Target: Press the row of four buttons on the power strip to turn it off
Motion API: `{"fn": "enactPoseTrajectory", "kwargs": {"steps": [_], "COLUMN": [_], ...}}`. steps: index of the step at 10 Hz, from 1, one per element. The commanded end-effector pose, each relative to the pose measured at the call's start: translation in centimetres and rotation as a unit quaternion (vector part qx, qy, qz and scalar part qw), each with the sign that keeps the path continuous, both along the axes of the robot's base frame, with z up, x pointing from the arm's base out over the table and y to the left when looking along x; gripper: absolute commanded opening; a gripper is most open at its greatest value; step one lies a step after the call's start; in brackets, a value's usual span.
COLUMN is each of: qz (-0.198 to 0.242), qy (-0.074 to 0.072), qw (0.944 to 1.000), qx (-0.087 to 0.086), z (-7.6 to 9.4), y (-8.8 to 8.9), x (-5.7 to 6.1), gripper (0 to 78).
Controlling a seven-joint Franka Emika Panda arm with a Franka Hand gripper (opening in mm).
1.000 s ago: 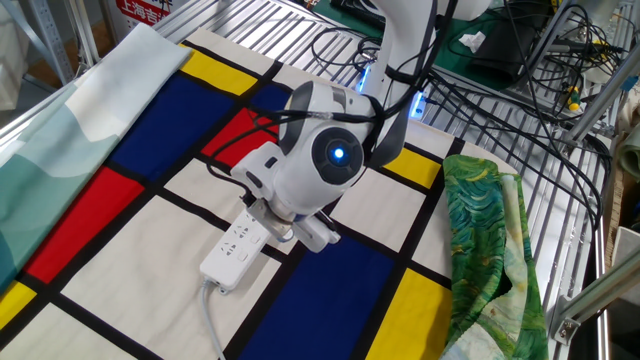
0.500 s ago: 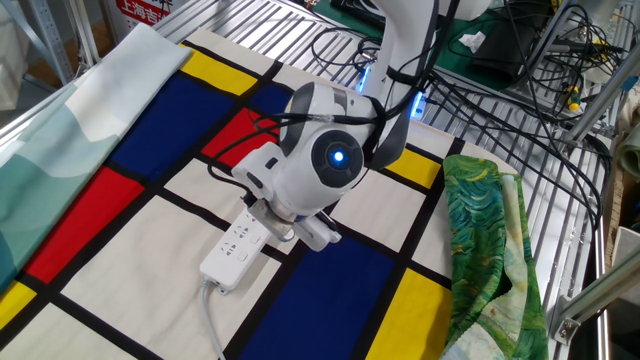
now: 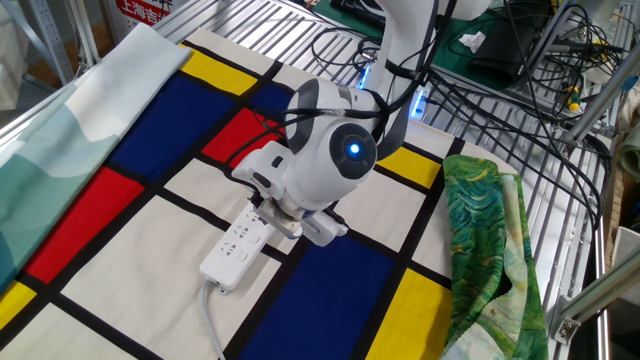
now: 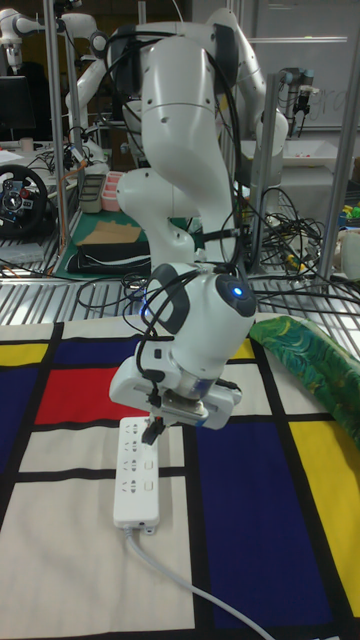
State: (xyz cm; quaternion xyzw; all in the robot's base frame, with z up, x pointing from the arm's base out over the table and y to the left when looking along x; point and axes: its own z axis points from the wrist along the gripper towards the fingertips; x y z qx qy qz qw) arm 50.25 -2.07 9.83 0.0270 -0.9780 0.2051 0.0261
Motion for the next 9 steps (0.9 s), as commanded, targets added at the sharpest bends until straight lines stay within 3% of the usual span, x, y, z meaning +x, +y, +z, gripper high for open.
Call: {"fn": "enactPoseTrajectory", "kwargs": {"steps": [1, 9], "qz": [0.016, -0.008], "qy": [-0.004, 0.0], "qw": [0.9998, 0.9999], "qx": [-0.013, -0.012], "z": [-0.26, -0.68], "y": [-0.44, -0.45], "x": [0.33, 0.0], "gripper": [0.0, 0.0]}}
